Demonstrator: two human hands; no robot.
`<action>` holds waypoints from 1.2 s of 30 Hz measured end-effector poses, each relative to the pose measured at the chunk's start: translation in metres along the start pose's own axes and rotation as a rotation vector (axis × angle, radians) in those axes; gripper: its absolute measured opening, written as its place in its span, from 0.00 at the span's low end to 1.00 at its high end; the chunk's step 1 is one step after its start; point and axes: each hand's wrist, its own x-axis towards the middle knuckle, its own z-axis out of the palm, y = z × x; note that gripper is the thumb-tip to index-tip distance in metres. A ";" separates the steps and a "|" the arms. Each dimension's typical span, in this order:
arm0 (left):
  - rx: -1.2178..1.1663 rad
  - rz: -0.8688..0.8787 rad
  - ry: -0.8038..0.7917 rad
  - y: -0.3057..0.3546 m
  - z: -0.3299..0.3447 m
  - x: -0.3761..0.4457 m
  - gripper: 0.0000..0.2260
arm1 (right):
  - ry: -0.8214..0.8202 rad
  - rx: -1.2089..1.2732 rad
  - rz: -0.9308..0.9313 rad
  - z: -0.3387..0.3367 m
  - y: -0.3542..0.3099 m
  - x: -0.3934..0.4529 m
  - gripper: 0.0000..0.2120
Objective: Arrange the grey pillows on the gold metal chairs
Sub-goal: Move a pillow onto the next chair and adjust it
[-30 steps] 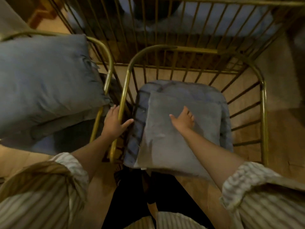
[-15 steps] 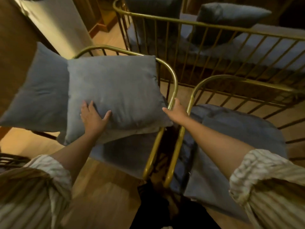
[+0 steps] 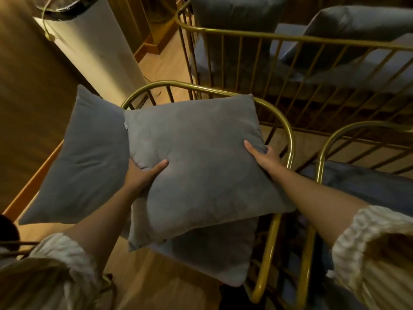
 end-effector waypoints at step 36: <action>-0.191 0.143 -0.566 0.281 0.438 -0.276 0.51 | 0.530 0.476 -0.211 -0.559 0.126 -0.087 0.53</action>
